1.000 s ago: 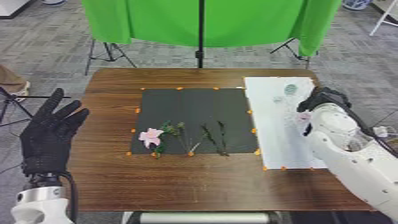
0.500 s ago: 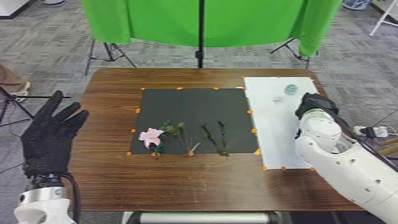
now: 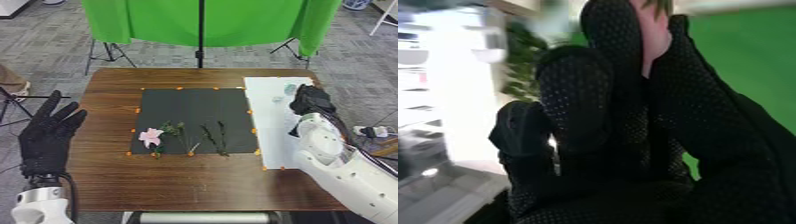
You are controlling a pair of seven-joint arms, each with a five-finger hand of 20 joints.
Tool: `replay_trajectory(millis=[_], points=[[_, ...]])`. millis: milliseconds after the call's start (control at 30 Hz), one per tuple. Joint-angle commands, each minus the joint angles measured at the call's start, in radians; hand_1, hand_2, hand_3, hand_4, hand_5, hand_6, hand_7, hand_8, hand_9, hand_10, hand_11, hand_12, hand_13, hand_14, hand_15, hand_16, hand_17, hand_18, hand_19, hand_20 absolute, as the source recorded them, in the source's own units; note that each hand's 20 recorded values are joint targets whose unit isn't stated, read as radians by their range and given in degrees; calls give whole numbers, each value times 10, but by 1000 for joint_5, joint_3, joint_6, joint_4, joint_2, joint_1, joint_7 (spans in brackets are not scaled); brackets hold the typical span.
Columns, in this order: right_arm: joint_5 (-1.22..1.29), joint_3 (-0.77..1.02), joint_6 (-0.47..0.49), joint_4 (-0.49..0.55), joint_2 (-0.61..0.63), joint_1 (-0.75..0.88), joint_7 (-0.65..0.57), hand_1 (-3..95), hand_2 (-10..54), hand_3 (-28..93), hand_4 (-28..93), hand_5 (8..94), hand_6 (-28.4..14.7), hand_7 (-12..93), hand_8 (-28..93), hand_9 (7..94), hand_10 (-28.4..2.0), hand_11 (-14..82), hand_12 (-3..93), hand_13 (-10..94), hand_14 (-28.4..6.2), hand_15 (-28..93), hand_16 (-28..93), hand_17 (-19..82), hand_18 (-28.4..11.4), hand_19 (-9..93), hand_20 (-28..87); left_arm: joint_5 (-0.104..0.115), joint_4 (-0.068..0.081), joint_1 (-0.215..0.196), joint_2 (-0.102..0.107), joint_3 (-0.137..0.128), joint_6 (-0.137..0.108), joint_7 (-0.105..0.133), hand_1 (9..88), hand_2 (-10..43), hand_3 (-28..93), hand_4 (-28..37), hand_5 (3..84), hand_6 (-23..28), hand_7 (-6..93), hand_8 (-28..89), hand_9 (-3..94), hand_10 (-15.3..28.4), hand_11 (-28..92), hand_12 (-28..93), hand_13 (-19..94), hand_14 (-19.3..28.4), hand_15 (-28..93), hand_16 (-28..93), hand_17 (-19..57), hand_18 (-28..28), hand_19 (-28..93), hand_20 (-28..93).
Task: Arrange flowers
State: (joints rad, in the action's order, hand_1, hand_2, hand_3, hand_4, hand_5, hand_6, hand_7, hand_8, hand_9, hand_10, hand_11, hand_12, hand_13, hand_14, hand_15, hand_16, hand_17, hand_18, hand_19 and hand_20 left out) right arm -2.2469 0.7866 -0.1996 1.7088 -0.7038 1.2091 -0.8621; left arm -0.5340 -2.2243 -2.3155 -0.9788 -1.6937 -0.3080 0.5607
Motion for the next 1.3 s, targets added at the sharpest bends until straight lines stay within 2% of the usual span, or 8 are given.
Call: replay_trajectory(millis=[33, 200, 367, 400, 533, 733, 1133, 1300], points=[[-20, -198, 70, 23, -368, -217, 194, 602, -95, 708, -283, 878, 1, 185, 53, 937, -51, 145, 333, 816, -19, 603, 281, 399, -237, 932, 522, -14, -6, 12, 15, -5, 2, -5, 259, 88, 738, -220, 333, 79, 124, -89, 337, 201, 279, 134, 242, 257, 561, -76, -85, 234, 492, 254], [-90, -234, 165, -97, -614, -235, 287, 596, -95, 714, -283, 875, 4, 185, 52, 937, -49, 142, 336, 814, -21, 606, 280, 398, -237, 932, 522, -38, -7, 50, 10, -4, 15, -43, 258, 89, 737, -221, 331, 78, 125, -89, 336, 201, 279, 134, 242, 257, 561, -76, -86, 234, 492, 254], [-73, -338, 182, -205, -675, -334, 263, 588, -95, 720, -283, 874, 7, 185, 50, 937, -48, 141, 334, 813, -22, 609, 275, 396, -236, 932, 522, -67, 22, 160, 26, 21, 48, -94, 257, 89, 738, -220, 330, 77, 127, -90, 336, 201, 278, 134, 242, 257, 561, -75, -86, 234, 492, 255], [-57, -325, 226, -213, -687, -334, 267, 588, -95, 719, -283, 872, 7, 185, 50, 937, -48, 141, 334, 813, -23, 609, 274, 396, -235, 932, 522, -66, 27, 177, 35, 28, 53, -88, 257, 89, 737, -221, 331, 77, 127, -90, 336, 201, 278, 134, 242, 257, 561, -75, -86, 234, 492, 255], [-77, -347, 277, -236, -691, -335, 258, 589, -95, 714, -283, 869, 8, 185, 49, 937, -49, 138, 334, 808, -25, 615, 272, 392, -233, 932, 524, -64, 26, 185, 37, 40, 39, -71, 256, 88, 738, -220, 331, 77, 126, -90, 336, 201, 278, 134, 242, 257, 559, -75, -86, 234, 492, 256], [-98, -329, 368, -230, -707, -304, 265, 584, -95, 681, -283, 844, 6, 166, 27, 924, -58, 101, 337, 778, -32, 640, 248, 377, -224, 932, 526, -67, 22, 160, 21, 29, 43, -83, 257, 87, 739, -220, 332, 78, 126, -90, 337, 200, 278, 134, 244, 257, 559, -75, -84, 233, 491, 256], [-47, -337, 298, -225, -705, -311, 254, 543, -95, 550, -283, 686, 4, 142, -96, 752, -99, 222, 155, 669, -61, 724, 153, 341, -203, 932, 563, -70, 37, 170, 21, 41, 64, -99, 260, 87, 739, -217, 332, 78, 126, -90, 337, 202, 276, 134, 243, 256, 558, -74, -84, 234, 491, 256], [-51, -315, 284, -205, -703, -292, 251, 565, -95, 453, -283, 661, 1, 135, -121, 733, -102, 207, 145, 669, -61, 718, 152, 342, -201, 932, 569, -65, 33, 138, 17, 32, 56, -100, 260, 87, 739, -217, 332, 78, 126, -90, 337, 202, 277, 135, 243, 257, 558, -74, -85, 234, 492, 256]])
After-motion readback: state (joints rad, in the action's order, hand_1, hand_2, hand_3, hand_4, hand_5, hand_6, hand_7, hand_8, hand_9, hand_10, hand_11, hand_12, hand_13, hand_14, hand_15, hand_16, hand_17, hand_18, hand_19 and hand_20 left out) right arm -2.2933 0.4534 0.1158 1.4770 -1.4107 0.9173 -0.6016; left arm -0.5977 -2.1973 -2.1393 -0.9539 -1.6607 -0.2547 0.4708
